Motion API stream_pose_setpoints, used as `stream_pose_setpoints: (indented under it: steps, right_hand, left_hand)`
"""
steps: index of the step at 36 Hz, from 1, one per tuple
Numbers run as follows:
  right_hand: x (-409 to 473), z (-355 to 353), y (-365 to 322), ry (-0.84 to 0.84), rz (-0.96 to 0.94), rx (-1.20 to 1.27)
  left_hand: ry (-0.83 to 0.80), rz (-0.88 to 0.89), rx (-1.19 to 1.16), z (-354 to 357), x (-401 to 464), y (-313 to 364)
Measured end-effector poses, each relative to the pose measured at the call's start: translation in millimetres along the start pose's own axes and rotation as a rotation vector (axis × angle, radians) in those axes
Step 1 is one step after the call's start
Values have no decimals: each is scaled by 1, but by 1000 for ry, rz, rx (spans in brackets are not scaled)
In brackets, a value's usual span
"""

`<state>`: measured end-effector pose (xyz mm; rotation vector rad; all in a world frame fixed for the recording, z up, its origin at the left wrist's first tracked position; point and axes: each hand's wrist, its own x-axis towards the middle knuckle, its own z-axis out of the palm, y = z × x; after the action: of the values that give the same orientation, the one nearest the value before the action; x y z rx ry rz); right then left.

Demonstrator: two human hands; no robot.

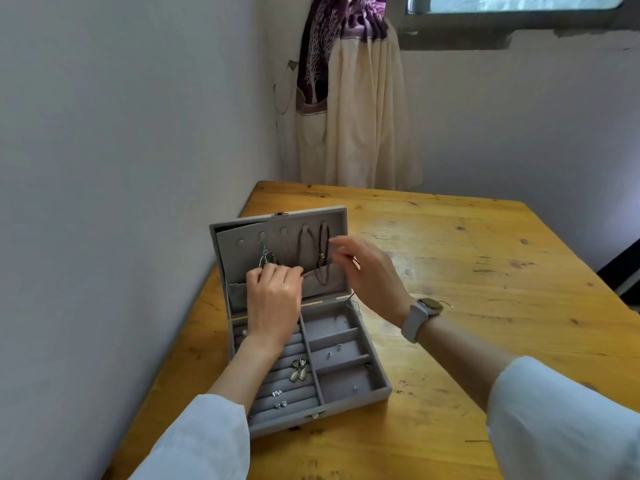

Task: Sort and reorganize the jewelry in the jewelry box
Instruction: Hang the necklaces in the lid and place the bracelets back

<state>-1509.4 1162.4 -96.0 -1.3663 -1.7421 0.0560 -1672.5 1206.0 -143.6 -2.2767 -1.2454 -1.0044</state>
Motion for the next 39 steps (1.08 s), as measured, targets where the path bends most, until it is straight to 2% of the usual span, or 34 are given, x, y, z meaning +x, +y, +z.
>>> stream_pose_setpoints:
  steps: [2, 4, 8, 12, 22, 27, 30, 35, 37, 39]
  right_hand:
    - [15, 9, -4, 90, 57, 19]
    - [24, 20, -6, 105, 53, 6]
    - [21, 44, 0, 33, -60, -145]
    - [9, 57, 12, -4, -63, -254]
    - [2, 36, 16, -277, -257, -431]
    - [0, 31, 27, -254, -374, -519]
    - [1, 35, 21, -168, -305, -431]
    - [18, 39, 0, 42, 29, -72]
    - [24, 41, -5, 51, 36, -11]
    - [23, 44, -6, -13, -7, -38]
  left_hand:
    - [12, -3, -7, -3, -3, -1]
    - [26, 21, 5, -5, -6, -3]
    - [30, 50, 52, -8, -10, -5]
    - [3, 48, 66, -10, -14, -9]
    - [-3, 21, 8, -7, -16, -10]
    - [-9, 1, 2, -6, -17, -8]
    - [-23, -4, 7, -9, -17, -7]
    - [-35, 7, 5, -12, -20, -7]
    - [-43, 3, -8, -13, -21, -7]
    - [-49, -5, -22, -14, -20, -6]
